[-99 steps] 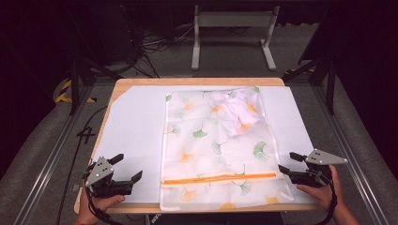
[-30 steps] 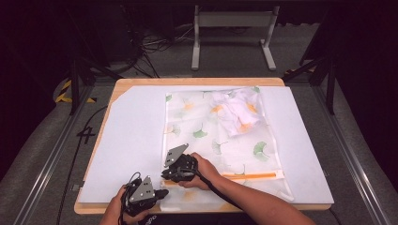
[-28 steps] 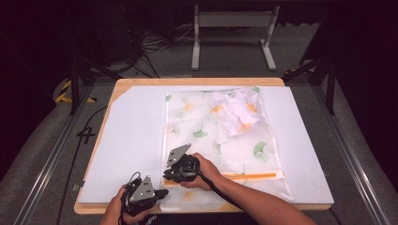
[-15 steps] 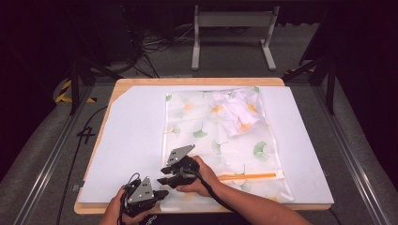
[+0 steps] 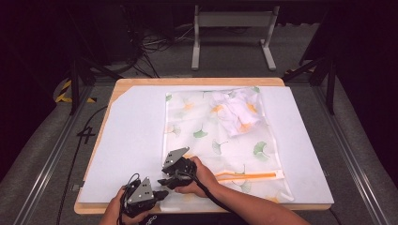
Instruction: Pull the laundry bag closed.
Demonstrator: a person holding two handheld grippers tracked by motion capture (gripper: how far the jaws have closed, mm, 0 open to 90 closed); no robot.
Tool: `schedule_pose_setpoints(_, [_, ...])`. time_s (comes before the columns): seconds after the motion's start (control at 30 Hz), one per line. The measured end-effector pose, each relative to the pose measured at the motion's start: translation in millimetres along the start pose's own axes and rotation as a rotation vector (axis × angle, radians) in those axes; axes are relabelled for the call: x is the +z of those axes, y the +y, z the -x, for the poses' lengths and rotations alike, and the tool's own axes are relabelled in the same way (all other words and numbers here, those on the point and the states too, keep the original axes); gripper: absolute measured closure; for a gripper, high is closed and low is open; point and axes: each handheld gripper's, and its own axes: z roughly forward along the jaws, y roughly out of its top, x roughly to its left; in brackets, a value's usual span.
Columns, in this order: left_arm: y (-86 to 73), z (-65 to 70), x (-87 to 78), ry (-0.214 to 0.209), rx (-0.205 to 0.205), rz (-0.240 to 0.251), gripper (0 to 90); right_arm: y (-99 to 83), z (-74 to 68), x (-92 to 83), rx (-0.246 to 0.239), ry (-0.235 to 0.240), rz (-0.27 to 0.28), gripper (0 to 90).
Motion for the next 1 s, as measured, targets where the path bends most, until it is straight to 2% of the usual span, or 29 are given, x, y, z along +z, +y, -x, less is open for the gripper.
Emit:
schedule_pose_setpoints(0.1, [0.0,0.3,0.0,0.002,0.002,0.0,90.0,-2.2,-0.5,-2.7,-0.01,0.007,-0.003,61.8])
schedule_pose_setpoints(0.27, [-0.4,0.0,0.0,0.001,-0.001,0.002,90.0,-6.4,2.8,-7.3,0.016,0.051,0.008,66.3])
schedule_pose_setpoints(0.4, [-0.2,-0.2,0.0,-0.001,-0.002,0.001,90.0,-8.0,3.7,-11.0,0.006,0.078,0.007,76.8])
schedule_pose_setpoints(0.53, [-0.3,-0.3,-0.1,-0.001,-0.003,0.002,90.0,-9.2,4.5,-8.7,0.0,0.102,-0.004,83.6])
schedule_pose_setpoints(0.63, [-0.5,-0.7,-0.1,-0.003,-0.004,0.002,90.0,-9.9,6.5,-8.5,0.014,0.121,0.001,84.9])
schedule_pose_setpoints(0.7, [-0.6,-1.0,-0.1,-0.007,-0.005,0.004,90.0,-10.0,7.9,-9.5,0.025,0.129,0.011,90.0])
schedule_pose_setpoints(0.83, [-0.5,-0.9,0.0,-0.007,-0.005,0.003,90.0,-8.9,9.0,-11.2,0.013,0.123,0.012,90.0])
schedule_pose_setpoints(0.9, [-0.4,-0.8,0.1,-0.008,-0.005,0.003,90.0,-7.5,8.4,-11.4,0.0,0.101,0.011,82.5])
schedule_pose_setpoints(0.97, [-0.5,-1.1,-0.1,-0.009,-0.01,0.002,90.0,-5.4,9.5,-13.5,0.01,0.112,0.031,81.5])
schedule_pose_setpoints(1.0, [-0.6,-1.2,-0.1,-0.01,-0.012,0.002,90.0,-3.9,9.8,-14.4,0.012,0.101,0.035,79.1])
